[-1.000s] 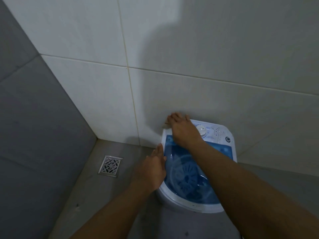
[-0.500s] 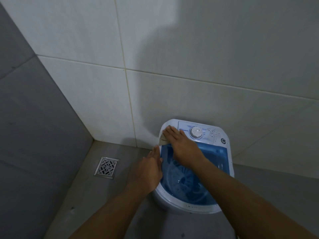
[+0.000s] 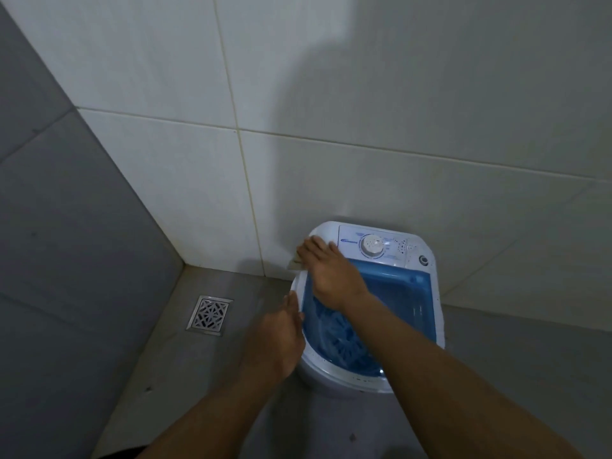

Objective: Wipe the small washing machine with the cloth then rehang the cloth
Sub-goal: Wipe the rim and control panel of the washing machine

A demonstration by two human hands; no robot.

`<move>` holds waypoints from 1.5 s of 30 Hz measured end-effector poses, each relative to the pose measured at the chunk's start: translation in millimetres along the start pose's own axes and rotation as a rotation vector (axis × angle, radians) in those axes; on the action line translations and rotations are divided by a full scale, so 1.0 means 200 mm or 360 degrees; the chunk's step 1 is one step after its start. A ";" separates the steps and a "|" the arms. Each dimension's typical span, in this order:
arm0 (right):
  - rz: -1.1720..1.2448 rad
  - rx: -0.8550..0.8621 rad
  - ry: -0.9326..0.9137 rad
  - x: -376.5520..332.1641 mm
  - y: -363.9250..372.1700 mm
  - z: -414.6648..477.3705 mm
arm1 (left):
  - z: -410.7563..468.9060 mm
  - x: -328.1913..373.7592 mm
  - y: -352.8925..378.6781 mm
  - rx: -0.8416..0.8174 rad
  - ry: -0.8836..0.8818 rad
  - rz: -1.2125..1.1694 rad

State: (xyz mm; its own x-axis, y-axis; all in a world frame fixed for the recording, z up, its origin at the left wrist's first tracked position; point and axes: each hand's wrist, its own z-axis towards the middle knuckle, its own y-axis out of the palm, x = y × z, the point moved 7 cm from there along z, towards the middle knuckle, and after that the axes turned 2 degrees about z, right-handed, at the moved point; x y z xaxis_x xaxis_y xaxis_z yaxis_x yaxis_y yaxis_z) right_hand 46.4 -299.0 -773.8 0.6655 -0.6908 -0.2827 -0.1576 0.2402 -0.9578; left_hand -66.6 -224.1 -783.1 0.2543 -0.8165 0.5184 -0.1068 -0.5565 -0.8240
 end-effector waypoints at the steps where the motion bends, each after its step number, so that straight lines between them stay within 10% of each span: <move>1: -0.0002 -0.0017 -0.0033 -0.03 0.00 -0.04 | 0.00 -0.01 0.01 -0.0003 -0.0027 -0.0025; 7: -0.0052 -0.0244 -0.0245 -0.05 0.02 -0.23 | 0.00 0.00 0.01 0.0029 -0.0077 0.0005; 40: 0.0230 0.0347 0.0986 0.35 -0.12 -0.57 | 0.16 0.18 -0.02 -0.0110 0.0204 0.0254; 45: 0.0108 0.0352 0.0813 0.17 -0.11 -0.41 | 0.15 0.21 0.00 -0.0187 0.0178 0.0281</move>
State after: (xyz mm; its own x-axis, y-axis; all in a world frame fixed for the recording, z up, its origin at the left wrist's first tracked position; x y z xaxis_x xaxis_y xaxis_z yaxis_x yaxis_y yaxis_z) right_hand 12.3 -384.0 -766.2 0.2124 -0.8981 -0.3852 0.0058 0.3953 -0.9185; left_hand -27.1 -252.6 -768.2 0.1144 -0.9109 0.3964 -0.2528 -0.4126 -0.8752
